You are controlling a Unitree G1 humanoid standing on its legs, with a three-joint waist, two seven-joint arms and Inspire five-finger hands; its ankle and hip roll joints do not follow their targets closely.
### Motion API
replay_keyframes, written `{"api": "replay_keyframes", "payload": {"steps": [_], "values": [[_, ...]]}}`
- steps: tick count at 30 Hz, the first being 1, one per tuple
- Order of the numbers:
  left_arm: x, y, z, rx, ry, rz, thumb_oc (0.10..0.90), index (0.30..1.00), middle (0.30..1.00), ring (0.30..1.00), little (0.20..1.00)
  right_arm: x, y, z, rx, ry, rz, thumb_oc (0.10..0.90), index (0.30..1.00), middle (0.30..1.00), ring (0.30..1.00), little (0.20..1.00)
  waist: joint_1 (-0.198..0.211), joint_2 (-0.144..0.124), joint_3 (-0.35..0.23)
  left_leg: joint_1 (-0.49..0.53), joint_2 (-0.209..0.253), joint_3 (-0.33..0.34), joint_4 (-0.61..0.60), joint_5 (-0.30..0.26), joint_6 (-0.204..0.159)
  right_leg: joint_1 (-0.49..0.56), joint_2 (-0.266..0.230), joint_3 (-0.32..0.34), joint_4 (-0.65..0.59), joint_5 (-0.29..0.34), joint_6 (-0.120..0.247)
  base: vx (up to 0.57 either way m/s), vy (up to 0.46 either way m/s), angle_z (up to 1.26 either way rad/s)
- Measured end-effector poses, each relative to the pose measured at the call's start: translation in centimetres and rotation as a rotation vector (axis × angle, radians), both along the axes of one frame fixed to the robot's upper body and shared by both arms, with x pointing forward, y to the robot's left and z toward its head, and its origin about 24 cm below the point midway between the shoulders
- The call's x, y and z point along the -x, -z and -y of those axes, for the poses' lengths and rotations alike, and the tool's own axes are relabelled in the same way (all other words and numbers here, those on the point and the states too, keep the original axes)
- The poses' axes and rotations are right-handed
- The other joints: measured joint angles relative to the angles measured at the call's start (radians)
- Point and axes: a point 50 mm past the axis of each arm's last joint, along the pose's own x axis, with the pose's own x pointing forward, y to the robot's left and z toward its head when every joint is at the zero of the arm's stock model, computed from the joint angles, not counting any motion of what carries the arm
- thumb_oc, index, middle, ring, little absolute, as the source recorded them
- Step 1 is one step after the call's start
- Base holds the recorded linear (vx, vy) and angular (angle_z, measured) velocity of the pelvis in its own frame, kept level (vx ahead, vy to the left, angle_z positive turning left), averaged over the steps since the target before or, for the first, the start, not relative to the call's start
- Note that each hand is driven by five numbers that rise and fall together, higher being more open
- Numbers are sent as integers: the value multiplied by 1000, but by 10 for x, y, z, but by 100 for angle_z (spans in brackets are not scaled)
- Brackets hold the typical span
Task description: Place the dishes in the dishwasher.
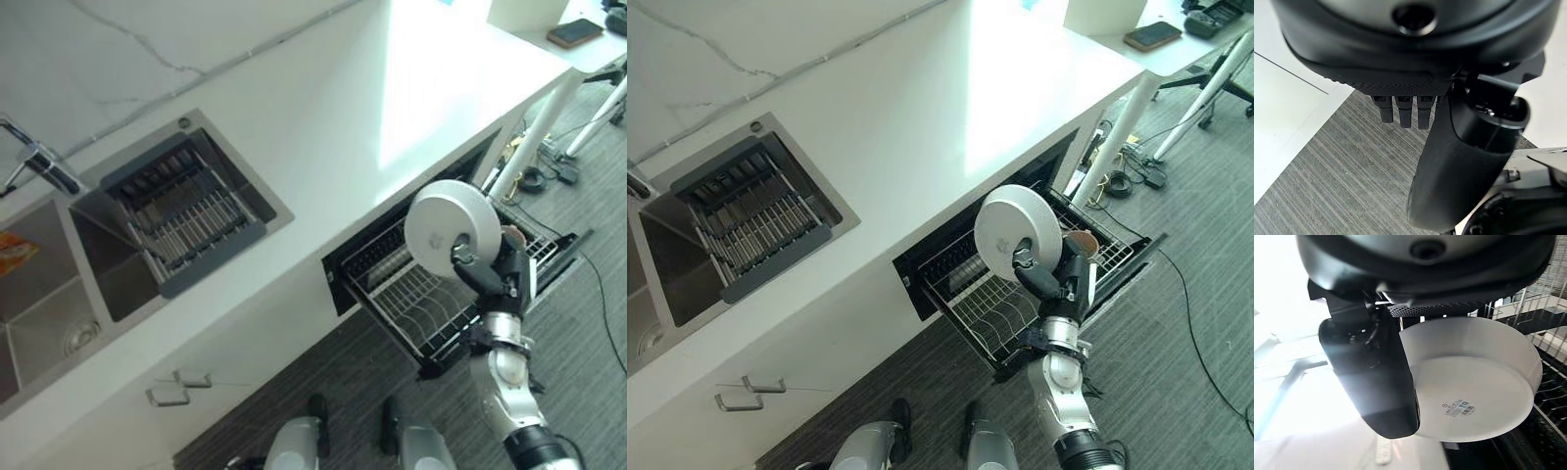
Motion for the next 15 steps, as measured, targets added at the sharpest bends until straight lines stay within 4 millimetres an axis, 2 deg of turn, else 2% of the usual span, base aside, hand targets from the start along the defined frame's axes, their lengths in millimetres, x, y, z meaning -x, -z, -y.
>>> {"api": "replay_keyframes", "payload": {"steps": [6,9,12,15], "values": [[-24,-6,3,49,-13,71,800,900,900,900,900,-19,-13,12,145,36,-36,400,300,300,300,300,32,18,104,-42,-11,-15,32,-2,13,-16,-12,-4,-10,19,12,-34,38,5],[-41,-11,6,78,-17,113,800,900,900,900,900,-33,-30,13,235,94,-17,400,300,300,300,300,48,27,144,-84,-13,-18,52,2,20,-45,-16,-9,-12,39,13,-103,4,4],[-53,-15,5,88,-5,140,800,900,900,900,900,-46,-37,16,286,179,-45,400,300,300,300,300,64,28,160,-127,-13,-24,69,5,25,-77,-15,-11,-17,50,14,-67,13,5],[-56,-16,6,99,-17,149,800,900,900,900,900,-50,-32,21,337,268,-100,400,300,300,300,300,85,28,171,-130,-16,-24,69,6,29,-72,-16,-11,-32,59,17,1,13,0]]}}
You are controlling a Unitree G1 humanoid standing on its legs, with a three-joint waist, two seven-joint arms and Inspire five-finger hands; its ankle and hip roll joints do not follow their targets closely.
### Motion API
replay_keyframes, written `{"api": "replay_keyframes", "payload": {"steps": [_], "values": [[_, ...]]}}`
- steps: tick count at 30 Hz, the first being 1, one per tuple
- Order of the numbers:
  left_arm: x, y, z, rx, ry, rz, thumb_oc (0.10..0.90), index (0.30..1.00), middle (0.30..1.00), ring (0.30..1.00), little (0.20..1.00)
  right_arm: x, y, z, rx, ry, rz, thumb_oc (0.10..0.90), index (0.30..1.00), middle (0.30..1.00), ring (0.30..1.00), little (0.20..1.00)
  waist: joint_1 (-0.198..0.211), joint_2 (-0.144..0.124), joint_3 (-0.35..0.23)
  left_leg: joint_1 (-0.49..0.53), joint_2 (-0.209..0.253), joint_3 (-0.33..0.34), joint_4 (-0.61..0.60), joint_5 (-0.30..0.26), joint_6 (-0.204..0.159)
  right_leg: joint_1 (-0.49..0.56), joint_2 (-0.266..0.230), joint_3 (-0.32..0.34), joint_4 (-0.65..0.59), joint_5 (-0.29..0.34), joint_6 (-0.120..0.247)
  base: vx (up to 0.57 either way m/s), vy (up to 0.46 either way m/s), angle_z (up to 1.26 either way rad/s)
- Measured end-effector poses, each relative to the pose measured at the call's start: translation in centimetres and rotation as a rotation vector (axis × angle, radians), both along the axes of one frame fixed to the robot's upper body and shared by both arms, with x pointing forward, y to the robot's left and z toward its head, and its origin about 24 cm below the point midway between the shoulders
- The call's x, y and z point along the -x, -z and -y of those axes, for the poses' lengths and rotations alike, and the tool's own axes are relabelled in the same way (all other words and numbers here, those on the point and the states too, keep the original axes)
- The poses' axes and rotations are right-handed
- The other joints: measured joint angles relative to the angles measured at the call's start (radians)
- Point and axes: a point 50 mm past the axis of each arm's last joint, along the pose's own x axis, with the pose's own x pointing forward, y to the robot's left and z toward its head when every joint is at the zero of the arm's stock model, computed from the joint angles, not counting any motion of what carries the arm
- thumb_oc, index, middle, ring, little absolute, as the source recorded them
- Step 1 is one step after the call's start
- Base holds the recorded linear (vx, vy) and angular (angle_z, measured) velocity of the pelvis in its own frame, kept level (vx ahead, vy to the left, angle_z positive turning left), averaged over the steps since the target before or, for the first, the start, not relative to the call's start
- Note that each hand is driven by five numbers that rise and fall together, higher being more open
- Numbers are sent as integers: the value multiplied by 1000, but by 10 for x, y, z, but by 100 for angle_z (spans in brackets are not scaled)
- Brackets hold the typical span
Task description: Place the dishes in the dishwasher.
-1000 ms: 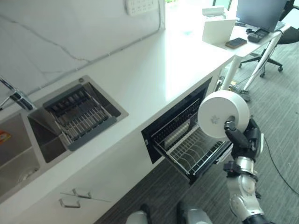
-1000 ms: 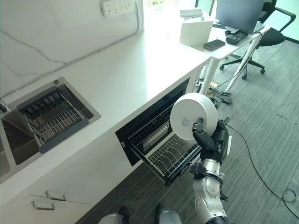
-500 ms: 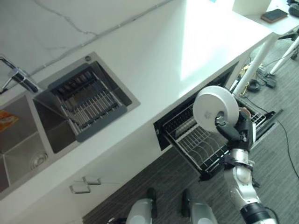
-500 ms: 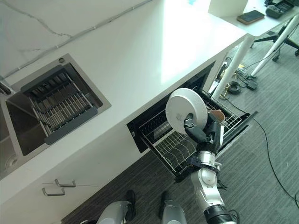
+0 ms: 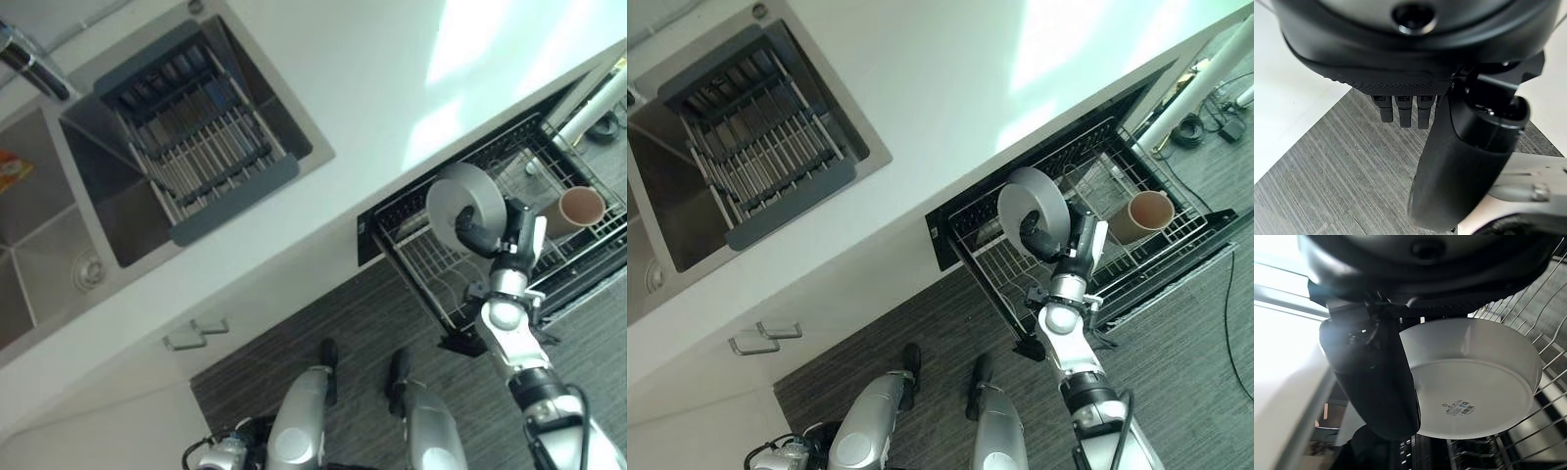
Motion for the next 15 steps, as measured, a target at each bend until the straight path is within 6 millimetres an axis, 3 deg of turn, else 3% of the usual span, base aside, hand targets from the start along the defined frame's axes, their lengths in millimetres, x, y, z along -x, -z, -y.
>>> {"api": "replay_keyframes", "payload": {"steps": [5,11,15], "values": [[-3,-1,0,11,-20,1,800,900,900,900,900,-4,-4,5,239,120,-50,400,300,300,300,300,11,1,0,8,-8,0,-6,3,9,14,-6,-3,-12,10,6,-6,4,1],[-16,-10,-16,13,-40,52,800,900,900,900,900,-22,-46,36,671,310,-65,400,300,300,300,300,61,6,6,-59,-17,-44,-21,39,12,-29,-10,-47,-24,22,0,-69,-40,22],[-38,-20,-13,38,-48,116,800,900,900,900,900,-26,-61,38,856,426,-43,400,300,300,300,300,71,7,14,-151,-21,-54,-21,68,15,-117,-9,-49,-20,52,-2,-66,12,7]]}}
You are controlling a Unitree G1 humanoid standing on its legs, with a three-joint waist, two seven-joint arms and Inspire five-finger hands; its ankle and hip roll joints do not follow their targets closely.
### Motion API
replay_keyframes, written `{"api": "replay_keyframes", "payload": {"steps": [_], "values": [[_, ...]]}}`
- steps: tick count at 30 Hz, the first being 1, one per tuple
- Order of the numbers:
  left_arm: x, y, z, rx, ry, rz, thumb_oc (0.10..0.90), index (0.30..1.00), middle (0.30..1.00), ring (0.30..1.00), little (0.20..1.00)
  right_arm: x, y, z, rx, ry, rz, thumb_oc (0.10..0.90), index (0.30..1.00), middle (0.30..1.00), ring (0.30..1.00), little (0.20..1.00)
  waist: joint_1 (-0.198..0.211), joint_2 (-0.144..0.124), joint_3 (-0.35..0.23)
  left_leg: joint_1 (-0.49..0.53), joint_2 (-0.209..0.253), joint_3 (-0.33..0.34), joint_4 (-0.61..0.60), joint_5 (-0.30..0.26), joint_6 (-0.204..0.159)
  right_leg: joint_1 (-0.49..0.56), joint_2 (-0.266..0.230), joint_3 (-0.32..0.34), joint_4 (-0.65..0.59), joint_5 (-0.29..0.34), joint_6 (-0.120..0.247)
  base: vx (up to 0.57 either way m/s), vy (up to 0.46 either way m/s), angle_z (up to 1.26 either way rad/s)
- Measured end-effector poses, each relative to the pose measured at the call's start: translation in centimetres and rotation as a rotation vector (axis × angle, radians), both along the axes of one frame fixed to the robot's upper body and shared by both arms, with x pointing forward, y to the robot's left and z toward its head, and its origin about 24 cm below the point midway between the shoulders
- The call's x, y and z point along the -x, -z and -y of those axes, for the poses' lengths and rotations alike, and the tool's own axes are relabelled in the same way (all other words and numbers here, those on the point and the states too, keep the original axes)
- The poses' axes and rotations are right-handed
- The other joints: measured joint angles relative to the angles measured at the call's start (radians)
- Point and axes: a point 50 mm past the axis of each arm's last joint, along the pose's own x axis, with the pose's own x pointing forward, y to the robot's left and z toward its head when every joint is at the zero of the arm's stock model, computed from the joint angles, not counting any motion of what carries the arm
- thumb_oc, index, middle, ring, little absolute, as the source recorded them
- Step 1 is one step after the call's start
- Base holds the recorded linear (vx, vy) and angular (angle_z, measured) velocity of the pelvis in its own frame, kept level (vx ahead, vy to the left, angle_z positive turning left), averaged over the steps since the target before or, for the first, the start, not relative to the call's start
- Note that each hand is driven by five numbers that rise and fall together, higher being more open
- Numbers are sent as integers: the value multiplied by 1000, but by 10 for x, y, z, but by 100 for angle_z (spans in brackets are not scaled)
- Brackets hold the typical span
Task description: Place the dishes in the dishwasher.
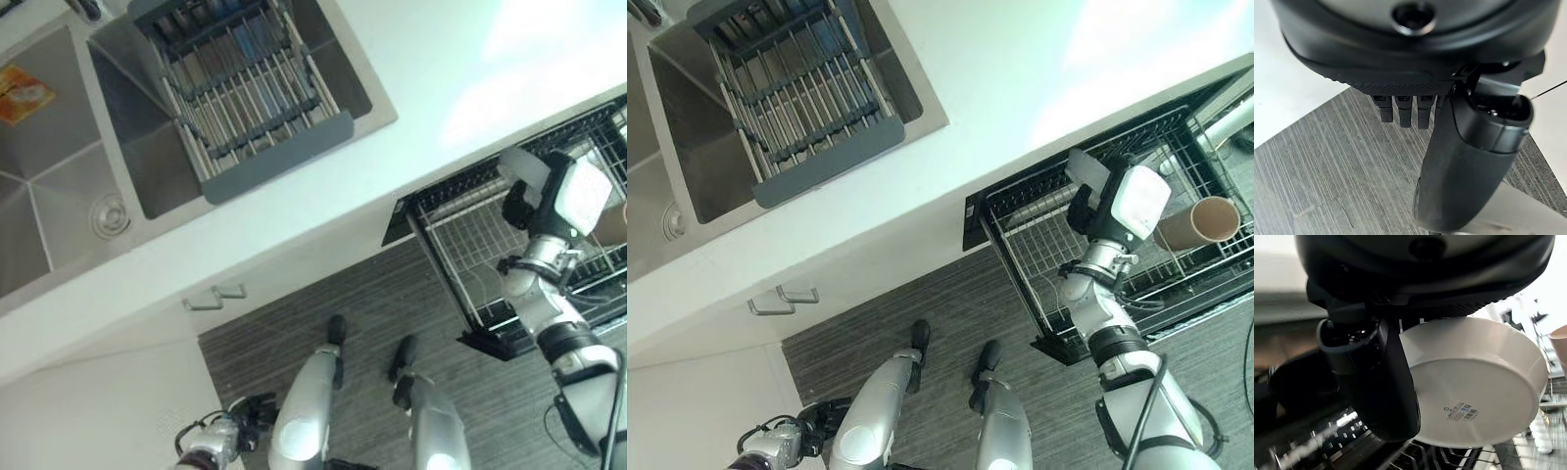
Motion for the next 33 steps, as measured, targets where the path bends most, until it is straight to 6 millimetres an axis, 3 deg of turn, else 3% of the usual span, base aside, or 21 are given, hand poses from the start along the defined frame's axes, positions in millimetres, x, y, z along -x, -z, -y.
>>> {"api": "replay_keyframes", "payload": {"steps": [4,9,17,23,24,25,29,33], "values": [[-10,-5,4,6,17,19,800,900,900,900,900,-1,14,-4,40,82,-42,400,300,300,300,300,-2,1,0,-53,-7,5,1,12,7,-59,-8,6,8,12,1,-57,55,-1],[-13,-6,8,16,13,37,800,900,900,900,900,2,22,-2,-69,177,6,400,300,300,300,300,-2,10,-1,-97,-15,15,1,25,20,-98,-18,9,-7,30,0,-61,59,-1],[-16,-8,12,44,5,60,800,900,900,900,900,4,9,5,-88,277,91,400,300,300,300,300,-13,23,-3,-142,-25,27,0,29,21,-152,-29,23,-6,39,8,-13,44,-3],[-17,-8,14,41,17,67,800,900,900,900,900,3,6,3,-51,242,106,400,300,300,300,300,-26,23,-4,-162,-28,46,-2,34,33,-187,-33,42,0,43,11,4,2,-7],[-17,-8,14,38,19,67,800,900,900,900,900,1,7,0,-82,192,96,445,368,368,368,368,-26,23,-4,-164,-28,48,-2,34,33,-192,-33,47,4,43,11,12,-6,-5],[-17,-9,14,38,20,68,800,900,900,900,900,0,8,-2,-90,170,86,800,900,900,900,900,-26,23,-4,-165,-28,50,-2,34,33,-196,-33,50,7,43,11,12,-9,-5],[-18,-10,15,33,34,88,800,900,900,900,900,-11,14,-9,-214,24,-74,800,900,900,900,900,-30,23,-4,-165,-27,49,-1,24,21,-196,-33,51,14,37,15,85,-65,0],[-21,-17,8,25,41,137,800,900,900,900,900,-29,-30,8,-335,-196,-321,800,900,900,900,900,-43,22,-4,-157,-27,42,6,26,19,-188,-35,50,28,36,15,31,-92,4]]}}
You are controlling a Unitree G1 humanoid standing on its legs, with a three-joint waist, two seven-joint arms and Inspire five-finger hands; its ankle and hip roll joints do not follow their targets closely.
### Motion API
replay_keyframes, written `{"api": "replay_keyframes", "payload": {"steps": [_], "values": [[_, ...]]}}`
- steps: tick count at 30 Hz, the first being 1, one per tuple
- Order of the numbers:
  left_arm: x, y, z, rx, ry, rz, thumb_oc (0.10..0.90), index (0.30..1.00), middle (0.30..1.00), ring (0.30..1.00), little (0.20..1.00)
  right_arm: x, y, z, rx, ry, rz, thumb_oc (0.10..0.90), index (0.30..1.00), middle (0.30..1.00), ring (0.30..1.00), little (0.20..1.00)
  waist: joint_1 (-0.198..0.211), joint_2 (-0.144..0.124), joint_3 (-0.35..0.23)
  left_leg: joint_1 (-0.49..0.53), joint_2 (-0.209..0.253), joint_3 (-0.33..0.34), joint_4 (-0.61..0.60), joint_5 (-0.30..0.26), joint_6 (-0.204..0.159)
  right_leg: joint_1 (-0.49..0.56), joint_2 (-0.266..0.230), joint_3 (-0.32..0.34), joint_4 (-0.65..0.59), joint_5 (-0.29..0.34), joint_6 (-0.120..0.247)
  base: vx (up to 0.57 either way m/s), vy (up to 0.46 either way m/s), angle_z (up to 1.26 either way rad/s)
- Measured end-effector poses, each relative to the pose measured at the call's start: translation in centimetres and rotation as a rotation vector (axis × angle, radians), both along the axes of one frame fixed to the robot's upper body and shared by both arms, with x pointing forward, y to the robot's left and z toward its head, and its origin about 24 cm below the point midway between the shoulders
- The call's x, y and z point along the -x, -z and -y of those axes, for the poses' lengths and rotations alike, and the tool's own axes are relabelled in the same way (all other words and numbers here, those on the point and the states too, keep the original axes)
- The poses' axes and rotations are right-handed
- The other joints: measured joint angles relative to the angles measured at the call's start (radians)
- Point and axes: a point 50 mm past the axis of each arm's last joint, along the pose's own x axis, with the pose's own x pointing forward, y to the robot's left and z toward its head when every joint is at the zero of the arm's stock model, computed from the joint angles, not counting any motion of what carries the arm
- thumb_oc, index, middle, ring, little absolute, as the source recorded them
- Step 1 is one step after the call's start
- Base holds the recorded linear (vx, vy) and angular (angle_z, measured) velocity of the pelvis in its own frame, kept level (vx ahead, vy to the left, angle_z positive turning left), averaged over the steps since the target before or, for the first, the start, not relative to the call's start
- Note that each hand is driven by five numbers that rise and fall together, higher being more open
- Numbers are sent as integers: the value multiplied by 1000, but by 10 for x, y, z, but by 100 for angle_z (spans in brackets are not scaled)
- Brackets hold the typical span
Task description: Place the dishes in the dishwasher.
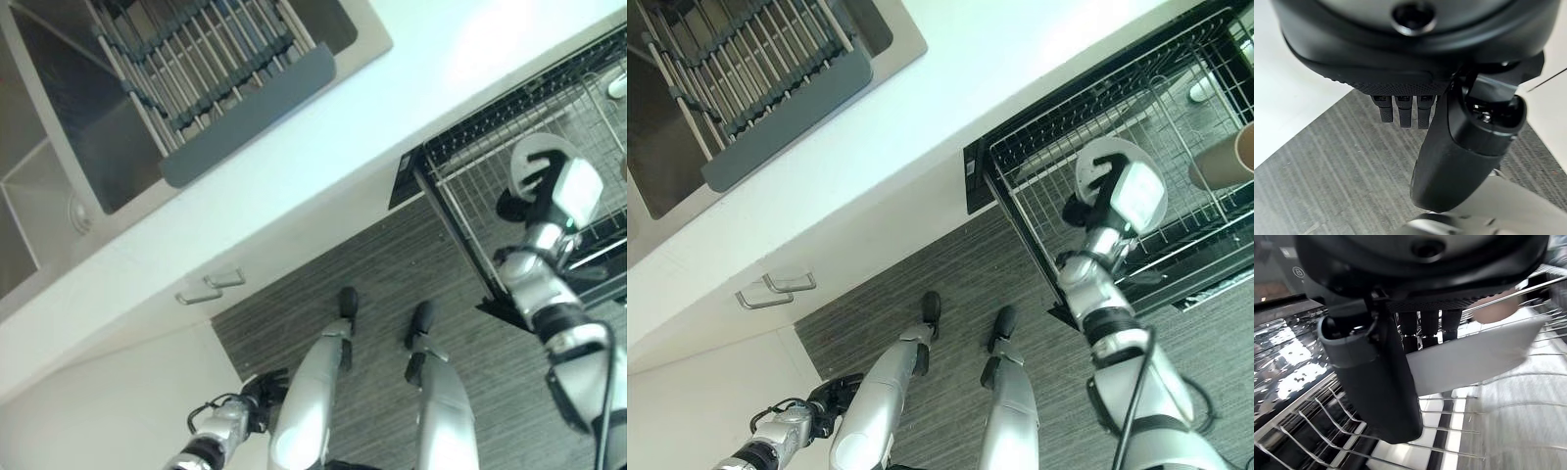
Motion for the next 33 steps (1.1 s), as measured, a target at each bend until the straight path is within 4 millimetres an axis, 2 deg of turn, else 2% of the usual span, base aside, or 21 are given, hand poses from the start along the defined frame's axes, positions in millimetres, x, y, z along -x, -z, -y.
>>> {"api": "replay_keyframes", "payload": {"steps": [1,2,3,4,6,11,13,14,15,18,19,22,25,30,33], "values": [[-3,-4,-3,0,-1,18,800,900,900,900,900,-2,-6,3,-72,-64,-62,800,900,900,900,900,2,-2,-1,0,1,-4,2,0,0,0,1,-2,6,-1,-1,18,-65,7],[-5,-7,-6,-4,-4,31,800,900,900,900,900,-5,-2,1,-161,-134,-149,800,900,900,900,900,5,-4,-2,0,2,-9,6,0,0,0,2,-4,13,-4,-3,9,-42,9],[-7,-9,-8,-7,-1,40,800,900,900,900,900,-4,4,0,-198,-160,-184,800,900,900,900,900,6,-5,-2,-3,4,-16,14,-1,1,0,3,-10,16,-7,-4,19,-42,6],[-6,-9,-11,-17,-2,31,800,900,900,900,900,-7,5,-7,-229,-206,-189,800,900,900,900,900,-2,-10,-4,-7,7,-16,17,-1,1,0,5,-13,16,-7,-5,0,0,0],[-6,-9,-12,-32,14,29,800,900,900,900,900,-9,3,-10,-263,-269,-237,800,900,900,900,900,-7,-11,-5,-8,9,-17,22,-1,1,2,7,-14,16,-7,-4,0,0,0],[-5,-8,-11,-33,15,25,800,900,900,900,900,-9,1,-8,-301,-268,-247,800,900,900,900,900,-5,-11,-6,-12,10,-19,29,-1,1,2,8,-15,18,-7,-4,0,0,0],[-2,-7,-12,-33,13,18,800,900,900,900,900,-11,3,-12,-327,-249,-214,800,900,900,900,900,-6,-11,-8,-11,9,-19,31,-1,1,4,8,-14,18,-7,-4,15,21,0],[0,-6,-12,-33,11,13,800,900,900,900,900,-12,4,-18,-416,-236,-144,800,900,900,900,900,-8,-10,-8,-9,9,-19,32,-1,1,5,8,-12,19,-7,-5,-65,68,-2],[1,-4,-11,-31,7,7,800,900,900,900,900,-12,11,-23,-482,-215,-89,800,900,900,900,900,-9,-10,-8,0,8,-16,34,-1,2,11,8,-8,20,-7,-5,-65,77,-4],[2,-3,-10,-16,-22,15,800,900,900,900,900,-6,22,-40,-518,-202,45,800,900,900,900,900,-11,-10,-11,-20,15,-9,57,-9,0,-3,17,2,16,1,-11,-19,71,-13],[4,1,-7,-2,-49,4,800,900,900,900,900,2,34,-51,-500,-178,90,800,900,900,900,900,-15,-10,-11,-11,16,0,64,-15,3,3,17,13,16,2,-11,11,77,-19],[14,10,-7,-8,-92,-39,800,900,900,900,900,21,55,-60,-356,-142,118,800,900,900,900,900,-44,-10,-11,46,14,17,62,-29,15,65,16,25,-2,11,-9,14,12,-11],[23,16,-9,-8,-125,-71,800,900,900,900,900,33,66,-61,-335,-131,128,800,900,900,900,900,-66,-13,-9,119,16,18,40,-38,10,150,21,19,-43,14,-2,21,-41,0],[38,24,-15,-33,-147,-125,800,900,900,900,900,44,65,-69,-352,-182,171,800,900,900,900,900,-101,-25,-9,281,18,19,-10,-48,5,311,31,16,-109,14,8,53,-54,-3],[45,25,-19,-42,-166,-138,800,900,900,900,900,48,57,-76,-363,-235,227,800,900,900,900,900,-108,-47,-9,324,22,28,-26,-50,4,345,35,20,-113,9,5,56,-50,-10]]}}
